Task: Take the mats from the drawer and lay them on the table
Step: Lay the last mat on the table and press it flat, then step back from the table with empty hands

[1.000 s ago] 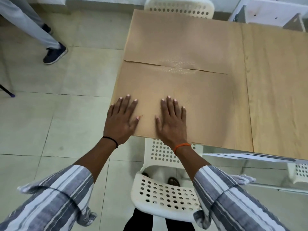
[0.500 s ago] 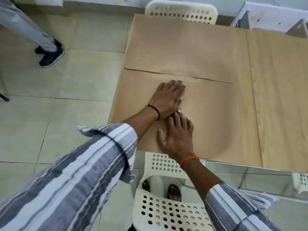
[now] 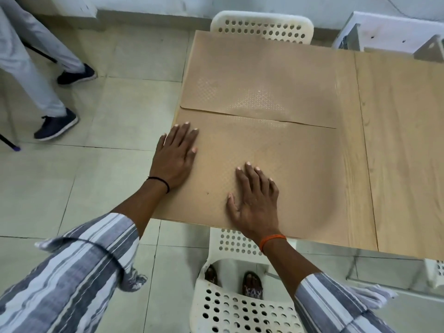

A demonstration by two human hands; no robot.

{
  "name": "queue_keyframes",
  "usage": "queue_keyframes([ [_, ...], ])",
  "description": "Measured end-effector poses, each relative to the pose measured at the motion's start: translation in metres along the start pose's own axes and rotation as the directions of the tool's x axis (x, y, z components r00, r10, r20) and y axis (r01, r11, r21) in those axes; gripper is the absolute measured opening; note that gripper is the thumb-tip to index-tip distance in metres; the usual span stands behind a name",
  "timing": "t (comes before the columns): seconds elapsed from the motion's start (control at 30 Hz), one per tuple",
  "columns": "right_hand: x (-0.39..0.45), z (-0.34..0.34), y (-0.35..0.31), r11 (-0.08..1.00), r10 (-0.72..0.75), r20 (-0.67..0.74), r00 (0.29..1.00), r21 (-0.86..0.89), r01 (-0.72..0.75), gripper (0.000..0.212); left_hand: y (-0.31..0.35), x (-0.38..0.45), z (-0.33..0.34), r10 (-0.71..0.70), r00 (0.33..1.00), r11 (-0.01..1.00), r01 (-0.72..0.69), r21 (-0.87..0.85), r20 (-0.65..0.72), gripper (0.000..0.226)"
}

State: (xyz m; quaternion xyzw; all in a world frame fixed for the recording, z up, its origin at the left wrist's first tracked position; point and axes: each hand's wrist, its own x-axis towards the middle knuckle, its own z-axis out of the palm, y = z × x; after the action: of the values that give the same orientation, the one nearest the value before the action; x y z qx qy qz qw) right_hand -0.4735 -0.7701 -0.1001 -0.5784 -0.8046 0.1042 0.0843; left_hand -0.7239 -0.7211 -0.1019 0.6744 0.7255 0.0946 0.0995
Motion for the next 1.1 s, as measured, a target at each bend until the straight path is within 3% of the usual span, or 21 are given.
queue_keyframes([
  [0.23, 0.000, -0.004, 0.000, 1.000, 0.002, 0.029, 1.000, 0.012, -0.002, 0.065, 0.017, -0.003, -0.010, -0.078, 0.997, 0.997, 0.078, -0.009, 0.019, 0.052],
  [0.43, 0.005, -0.042, -0.004, 0.998, -0.004, 0.162, 0.987, 0.068, -0.008, 0.069, 0.062, -0.031, -0.043, -0.041, 0.999, 0.980, 0.034, -0.197, -0.030, 0.050],
  [0.77, -0.025, -0.153, -0.005, 0.983, 0.081, -0.110, 0.991, 0.171, -0.062, 0.038, 0.114, -0.066, -0.137, 0.079, 0.979, 0.939, -0.135, -0.315, -0.186, 0.033],
  [1.1, -0.082, -0.268, -0.019, 0.957, 0.040, -0.360, 0.932, 0.283, 0.068, 0.037, 0.176, -0.118, -0.237, 0.105, 0.881, 0.847, -0.322, -0.423, -0.461, 0.019],
])
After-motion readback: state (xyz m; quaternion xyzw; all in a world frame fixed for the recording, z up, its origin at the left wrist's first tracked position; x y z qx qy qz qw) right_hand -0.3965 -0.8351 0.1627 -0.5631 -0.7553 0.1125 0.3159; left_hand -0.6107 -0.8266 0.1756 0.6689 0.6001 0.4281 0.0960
